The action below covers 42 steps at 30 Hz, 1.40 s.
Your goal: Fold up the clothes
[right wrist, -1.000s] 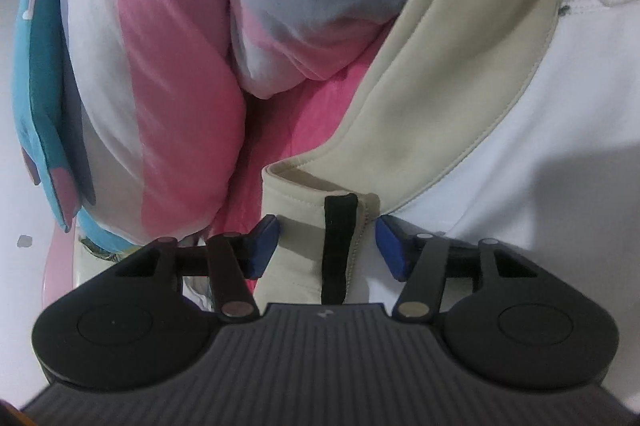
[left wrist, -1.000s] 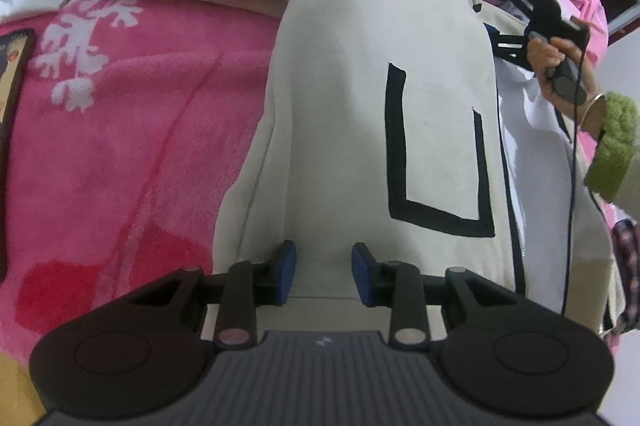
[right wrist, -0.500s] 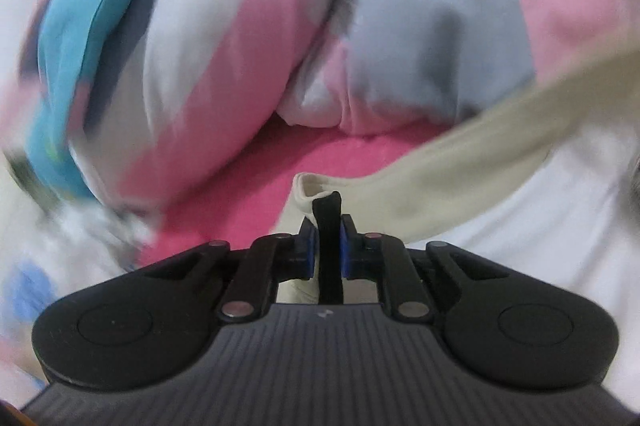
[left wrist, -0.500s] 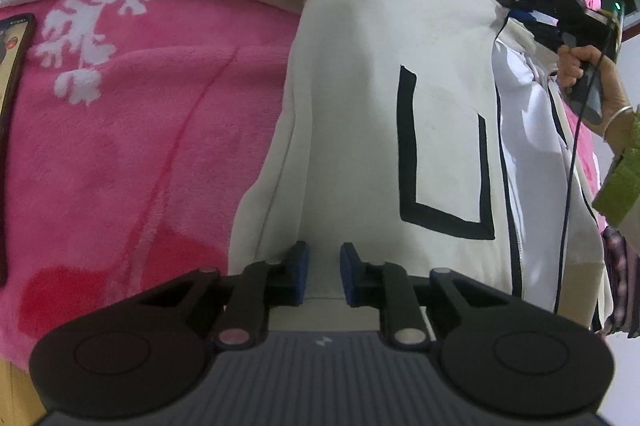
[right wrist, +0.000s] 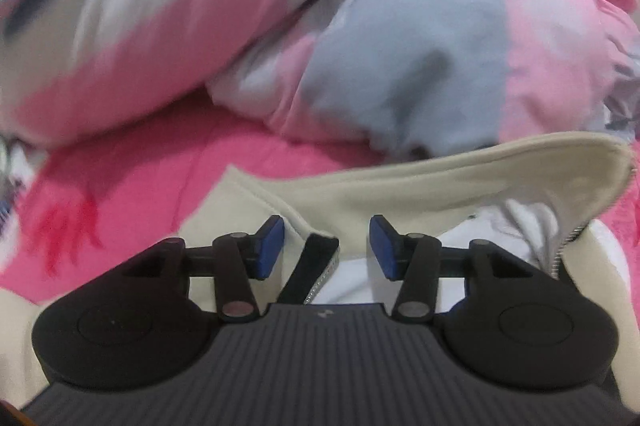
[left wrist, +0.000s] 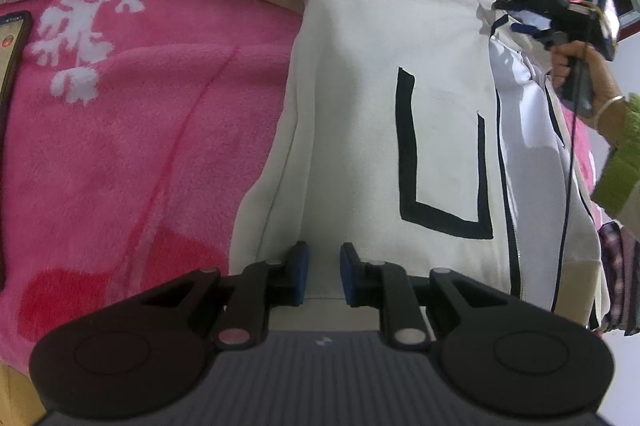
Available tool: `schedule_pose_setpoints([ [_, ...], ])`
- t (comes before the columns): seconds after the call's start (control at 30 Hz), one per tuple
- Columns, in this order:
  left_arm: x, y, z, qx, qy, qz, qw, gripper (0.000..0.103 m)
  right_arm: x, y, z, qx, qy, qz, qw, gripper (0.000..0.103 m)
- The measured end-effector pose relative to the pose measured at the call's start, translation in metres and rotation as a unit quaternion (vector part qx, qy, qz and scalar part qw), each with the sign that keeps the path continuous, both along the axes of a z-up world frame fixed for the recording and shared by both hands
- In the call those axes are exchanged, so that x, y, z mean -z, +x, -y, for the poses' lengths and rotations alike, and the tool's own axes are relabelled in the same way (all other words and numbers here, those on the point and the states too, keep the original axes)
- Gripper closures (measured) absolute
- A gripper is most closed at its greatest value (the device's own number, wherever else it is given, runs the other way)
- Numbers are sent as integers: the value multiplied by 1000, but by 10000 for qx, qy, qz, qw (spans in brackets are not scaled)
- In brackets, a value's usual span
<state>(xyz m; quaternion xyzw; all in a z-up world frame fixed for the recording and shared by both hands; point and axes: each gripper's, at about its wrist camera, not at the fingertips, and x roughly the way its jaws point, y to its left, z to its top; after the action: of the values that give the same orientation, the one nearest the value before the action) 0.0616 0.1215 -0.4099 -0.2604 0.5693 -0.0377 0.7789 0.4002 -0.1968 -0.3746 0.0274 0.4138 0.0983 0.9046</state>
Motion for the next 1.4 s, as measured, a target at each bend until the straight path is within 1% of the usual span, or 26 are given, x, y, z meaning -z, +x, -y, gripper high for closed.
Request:
schedule_pose_setpoints([
  [0.03, 0, 0, 0, -7, -16, 8, 10000, 84, -1, 0, -1, 7, -10, 4, 10000, 57],
  [0.1, -3, -8, -6, -18, -42, 30, 10000, 84, 5, 5, -8, -136, 51, -116, 9998, 57],
  [0.23, -3, -10, -6, 0, -51, 78, 10000, 84, 16, 14, -23, -421, 173, -355, 9983, 58],
  [0.4, -2, -12, -4, 79, -37, 150, 9998, 84, 30, 25, -42, -776, 325, -653, 9943, 66],
  [0.5, -3, -11, -4, 171, 5, 160, 9997, 85, 38, 32, -53, -989, 416, -832, 9907, 66],
  [0.53, -4, -13, -5, 180, 10, 158, 9997, 85, 37, 32, -52, -996, 477, -847, 9903, 67],
  [0.63, -5, -11, -3, 219, 56, 125, 9997, 85, 2, 10, -13, -521, 789, -588, 9938, 67],
  [0.77, -7, -9, 0, 246, 151, 84, 9996, 84, -54, -28, 75, 216, 1337, -493, 9896, 65],
  [0.83, -10, -9, 4, 279, 290, 75, 9992, 84, -81, -57, 120, 504, 1407, -447, 9878, 64],
  [0.9, -14, -9, 11, 302, 487, 67, 9983, 84, -99, -91, 162, 789, 1364, -524, 9861, 63],
  [1.0, -19, -9, 23, 274, 787, 37, 9965, 81, -106, -144, 211, 1167, 1180, -935, 9817, 63],
  [1.13, -26, -8, 38, 175, 1140, 18, 9933, 71, -89, -203, 247, 1343, 962, -1637, 9726, 63],
  [1.17, -30, -9, 43, 146, 1280, 40, 9917, 70, -82, -216, 251, 1349, 885, -1791, 9705, 62],
  [1.23, -39, -10, 51, 86, 1494, 130, 9887, 68, -66, -238, 254, 1248, 746, -2080, 9673, 62],
  [1.3, -50, -11, 59, -11, 1664, 232, 9858, 67, -56, -257, 250, 1036, 601, -2270, 9665, 62],
  [1.33, -55, -13, 64, -75, 1663, 284, 9856, 66, -53, -267, 246, 905, 504, -2327, 9670, 62],
  [1.4, -63, -14, 77, -161, 1626, 382, 9858, 64, -52, -282, 230, 407, 265, -2272, 9726, 62],
])
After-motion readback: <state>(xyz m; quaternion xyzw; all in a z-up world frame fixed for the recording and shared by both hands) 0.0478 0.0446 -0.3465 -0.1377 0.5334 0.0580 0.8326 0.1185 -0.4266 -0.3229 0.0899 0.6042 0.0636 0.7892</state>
